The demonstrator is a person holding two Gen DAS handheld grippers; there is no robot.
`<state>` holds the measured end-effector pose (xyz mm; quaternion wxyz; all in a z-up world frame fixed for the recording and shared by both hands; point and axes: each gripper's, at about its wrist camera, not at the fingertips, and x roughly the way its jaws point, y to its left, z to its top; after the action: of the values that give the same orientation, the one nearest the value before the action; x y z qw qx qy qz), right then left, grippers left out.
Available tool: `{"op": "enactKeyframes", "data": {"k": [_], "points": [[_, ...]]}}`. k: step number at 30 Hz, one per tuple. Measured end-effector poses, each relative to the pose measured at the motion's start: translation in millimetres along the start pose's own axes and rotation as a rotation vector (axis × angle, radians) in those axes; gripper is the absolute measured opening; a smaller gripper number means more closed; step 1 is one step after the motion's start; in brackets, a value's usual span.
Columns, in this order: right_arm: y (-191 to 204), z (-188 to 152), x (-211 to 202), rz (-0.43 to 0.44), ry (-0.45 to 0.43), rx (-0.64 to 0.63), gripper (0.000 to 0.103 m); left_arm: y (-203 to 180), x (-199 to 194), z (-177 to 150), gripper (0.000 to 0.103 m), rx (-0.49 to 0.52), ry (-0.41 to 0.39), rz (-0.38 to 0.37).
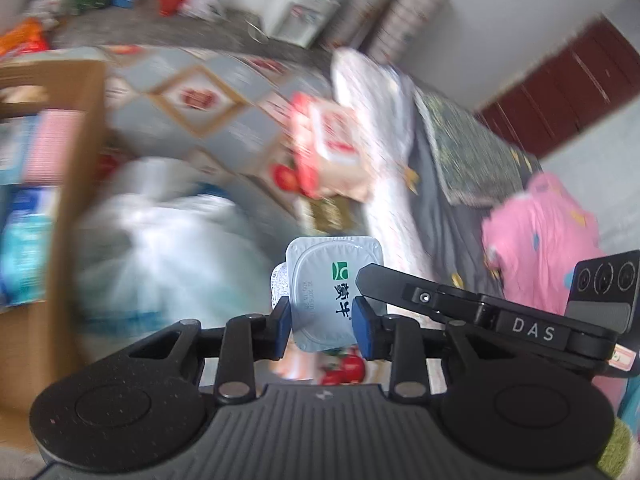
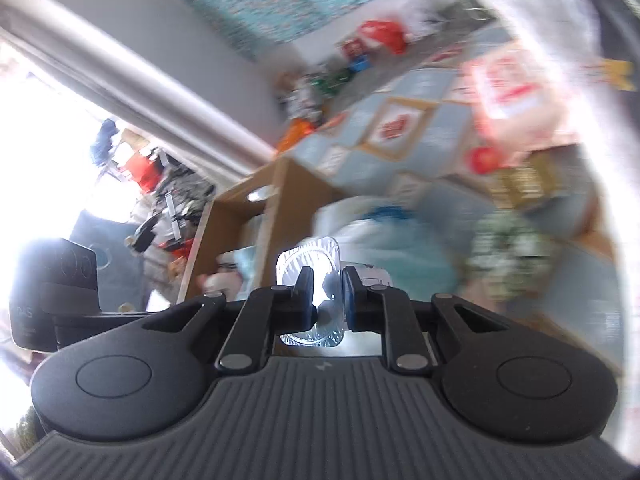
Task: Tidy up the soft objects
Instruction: 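Carry the yogurt cup with the right tool into the box, release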
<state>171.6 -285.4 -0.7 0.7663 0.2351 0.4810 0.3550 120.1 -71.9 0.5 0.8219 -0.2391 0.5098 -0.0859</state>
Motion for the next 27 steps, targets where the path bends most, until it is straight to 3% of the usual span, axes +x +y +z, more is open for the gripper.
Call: {"op": "enactKeyframes", "data": {"k": [7,12,15,20,27], "points": [[101,-13,94,0.158,0.086,-0.048,0.016,95,-98,-8,0.032,-0.132,-0.112,0.123],[153,-32,172,0.227,0.192,-0.068,0.016,170,-137,-18,0.033,-0.235,-0.164,0.216],[169,-43,217,0.226,0.255,-0.060,0.016,214,-142,-25,0.033,-0.291,-0.169,0.245],[156,-70,284,0.178,0.365,0.074,0.015,271,-122,-33,0.033,-0.337,-0.112,0.303],[149,-98,325,0.101,0.442,0.119,0.015,311,-101,-41,0.033,-0.351,-0.032,0.330]]}}
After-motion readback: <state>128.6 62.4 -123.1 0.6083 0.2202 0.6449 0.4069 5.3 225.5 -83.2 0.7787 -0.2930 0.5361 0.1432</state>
